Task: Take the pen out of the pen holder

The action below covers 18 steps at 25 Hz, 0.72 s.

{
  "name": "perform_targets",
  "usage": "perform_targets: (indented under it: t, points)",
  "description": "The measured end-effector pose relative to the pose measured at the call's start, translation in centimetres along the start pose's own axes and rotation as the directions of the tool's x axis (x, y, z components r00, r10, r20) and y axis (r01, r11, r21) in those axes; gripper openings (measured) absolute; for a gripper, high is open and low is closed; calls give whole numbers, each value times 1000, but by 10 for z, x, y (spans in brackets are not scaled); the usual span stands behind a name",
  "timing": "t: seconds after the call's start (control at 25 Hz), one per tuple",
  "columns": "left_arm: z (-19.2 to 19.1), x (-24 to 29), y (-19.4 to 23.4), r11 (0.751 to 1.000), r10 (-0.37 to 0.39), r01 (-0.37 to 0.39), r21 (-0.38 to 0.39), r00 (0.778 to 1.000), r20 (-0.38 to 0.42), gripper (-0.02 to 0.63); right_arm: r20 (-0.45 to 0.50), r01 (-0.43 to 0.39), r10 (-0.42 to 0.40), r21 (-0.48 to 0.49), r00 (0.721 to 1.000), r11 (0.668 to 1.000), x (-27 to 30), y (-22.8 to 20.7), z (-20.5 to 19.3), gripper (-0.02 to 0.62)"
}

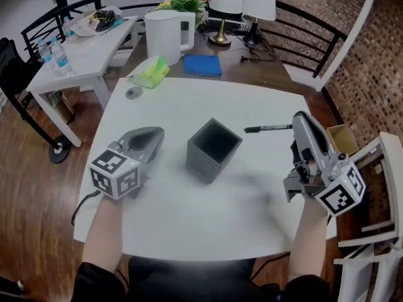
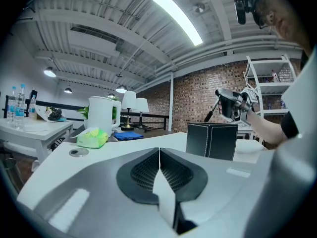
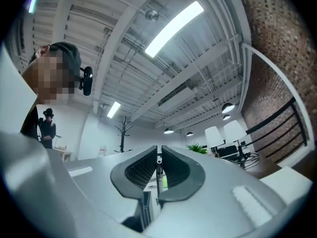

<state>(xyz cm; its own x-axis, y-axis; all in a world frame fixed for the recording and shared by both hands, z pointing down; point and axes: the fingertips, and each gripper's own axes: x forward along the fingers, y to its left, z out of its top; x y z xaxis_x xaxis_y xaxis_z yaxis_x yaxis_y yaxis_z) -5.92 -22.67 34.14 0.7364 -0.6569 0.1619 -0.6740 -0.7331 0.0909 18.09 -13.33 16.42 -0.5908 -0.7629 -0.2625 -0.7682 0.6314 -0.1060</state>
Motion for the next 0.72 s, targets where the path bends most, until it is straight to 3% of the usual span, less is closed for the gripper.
perform_targets:
  t: [0.16,0.36,0.56,0.72]
  points:
    - [0,0,0,1000,3,-3,0,1000,1,5,-24,105,-106,-51,994,993,-8,-30,-17,43]
    - [-1,0,-1,1000,2,-2,-2,1000,-1,5,-126,267,-279,-104,952,958,-9,-75,-83,43]
    - [-2,1,-2,1000,-7,7,-1,1000,-5,6,-229,274,-318,-204,920,940,-14,-75,-114,43]
    - [-1,2,-1,1000,-10,10,-1,1000,-14,5,-319,269,-318,-188,893,945,-25,-71,-132,43]
